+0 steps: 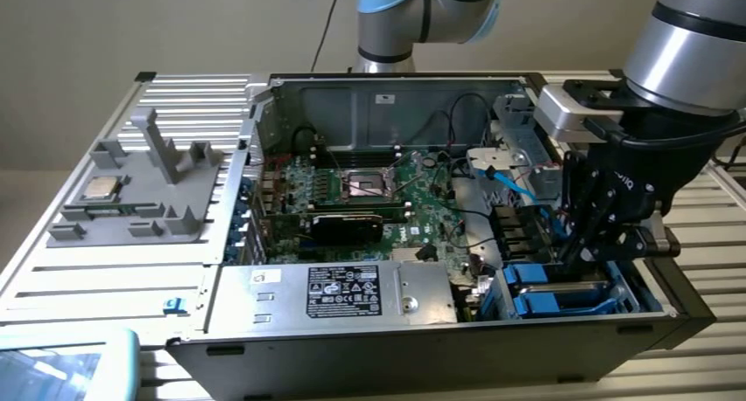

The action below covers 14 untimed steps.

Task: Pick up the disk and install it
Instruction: 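Insert the first disk wire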

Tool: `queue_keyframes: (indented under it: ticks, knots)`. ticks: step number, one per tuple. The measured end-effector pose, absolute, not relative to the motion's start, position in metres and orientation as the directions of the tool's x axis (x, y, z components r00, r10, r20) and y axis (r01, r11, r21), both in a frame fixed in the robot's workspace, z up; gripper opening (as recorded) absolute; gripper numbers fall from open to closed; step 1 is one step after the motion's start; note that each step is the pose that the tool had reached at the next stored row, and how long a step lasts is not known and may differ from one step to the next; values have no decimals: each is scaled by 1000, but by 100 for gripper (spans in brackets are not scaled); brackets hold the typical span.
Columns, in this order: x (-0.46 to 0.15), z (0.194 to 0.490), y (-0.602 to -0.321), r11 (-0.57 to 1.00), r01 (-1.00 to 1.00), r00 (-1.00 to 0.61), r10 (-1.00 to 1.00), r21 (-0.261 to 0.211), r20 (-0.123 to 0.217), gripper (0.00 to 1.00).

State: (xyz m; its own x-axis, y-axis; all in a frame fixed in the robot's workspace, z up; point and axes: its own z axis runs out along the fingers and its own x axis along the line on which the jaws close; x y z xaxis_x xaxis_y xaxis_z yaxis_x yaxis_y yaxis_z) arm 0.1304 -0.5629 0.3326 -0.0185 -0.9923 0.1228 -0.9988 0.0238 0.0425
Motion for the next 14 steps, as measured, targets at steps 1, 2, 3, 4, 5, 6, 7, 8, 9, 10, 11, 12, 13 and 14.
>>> queue_keyframes:
  ticks: [1, 2, 3, 4, 5, 6, 7, 8, 9, 10, 11, 12, 13, 14]
  knots:
    - [130, 332, -563, 25, -999, -19, -992, 42, 123, 16]
    - [130, 332, -563, 26, -999, -20, -992, 42, 123, 16]
    - [130, 332, -563, 26, -999, -21, -992, 42, 123, 16]
    - [130, 331, -563, 27, -999, -22, -992, 42, 123, 16]
    - [130, 331, -563, 28, -999, -22, -992, 42, 123, 16]
    - [130, 330, -563, 28, -999, -23, -992, 42, 123, 16]
    - [130, 330, -563, 29, -999, -23, -992, 42, 123, 16]
    - [130, 330, -563, 29, -999, -24, -992, 42, 123, 16]
    - [130, 330, -563, 29, -999, -24, -992, 42, 123, 16]
    - [130, 330, -563, 30, -999, -24, -992, 42, 123, 16]
    - [130, 330, -563, 30, -999, -24, -992, 42, 123, 16]
    - [130, 330, -563, 30, -999, -25, -992, 42, 123, 16]
    - [130, 330, -563, 31, -999, -25, -992, 42, 123, 16]
    - [130, 330, -563, 31, -999, -26, -992, 42, 123, 16]
